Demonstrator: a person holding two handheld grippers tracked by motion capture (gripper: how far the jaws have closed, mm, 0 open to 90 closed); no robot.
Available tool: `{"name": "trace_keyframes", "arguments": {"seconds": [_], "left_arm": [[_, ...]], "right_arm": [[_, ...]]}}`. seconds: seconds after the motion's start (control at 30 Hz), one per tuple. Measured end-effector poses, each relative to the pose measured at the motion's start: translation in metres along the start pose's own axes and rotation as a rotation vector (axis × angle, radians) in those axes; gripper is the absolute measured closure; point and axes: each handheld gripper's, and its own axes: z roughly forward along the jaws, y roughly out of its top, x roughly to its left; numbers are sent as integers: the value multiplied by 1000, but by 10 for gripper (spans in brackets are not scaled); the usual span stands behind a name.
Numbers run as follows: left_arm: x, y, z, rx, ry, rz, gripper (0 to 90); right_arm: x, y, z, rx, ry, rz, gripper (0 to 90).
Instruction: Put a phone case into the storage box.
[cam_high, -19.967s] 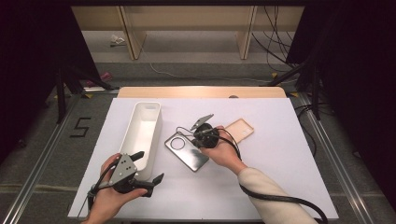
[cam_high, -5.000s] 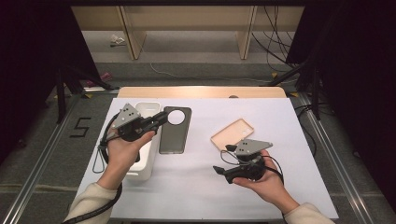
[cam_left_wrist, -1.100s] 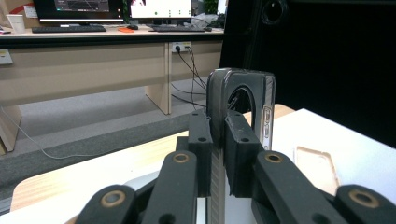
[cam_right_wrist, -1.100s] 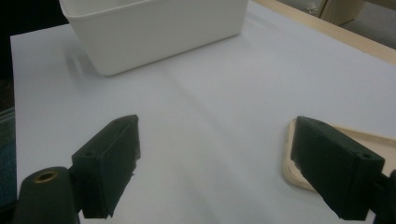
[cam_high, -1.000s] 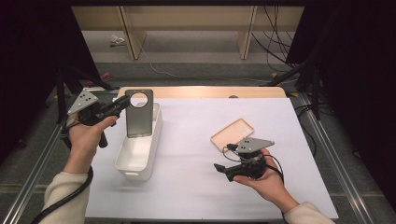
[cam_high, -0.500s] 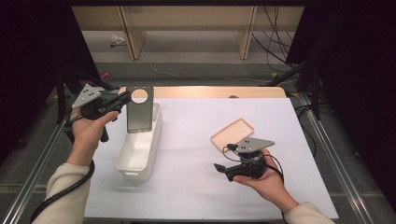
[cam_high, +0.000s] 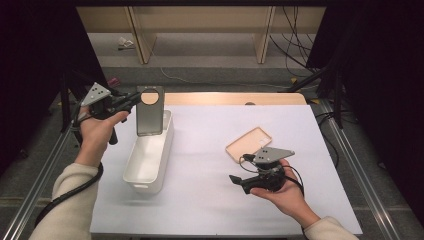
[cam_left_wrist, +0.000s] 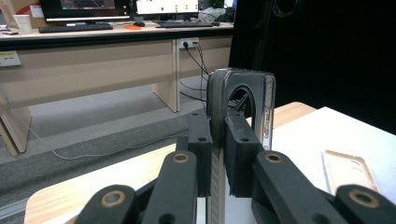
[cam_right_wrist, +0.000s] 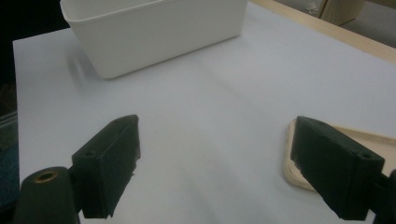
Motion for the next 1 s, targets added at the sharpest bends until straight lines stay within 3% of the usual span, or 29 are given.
{"name": "trace_keyframes", "arguments": {"seconds": [1.0], "left_arm": [[17,0,24,15,11,-26,819]], "right_arm": [[-1,-1,0,0,0,5,168]]}}
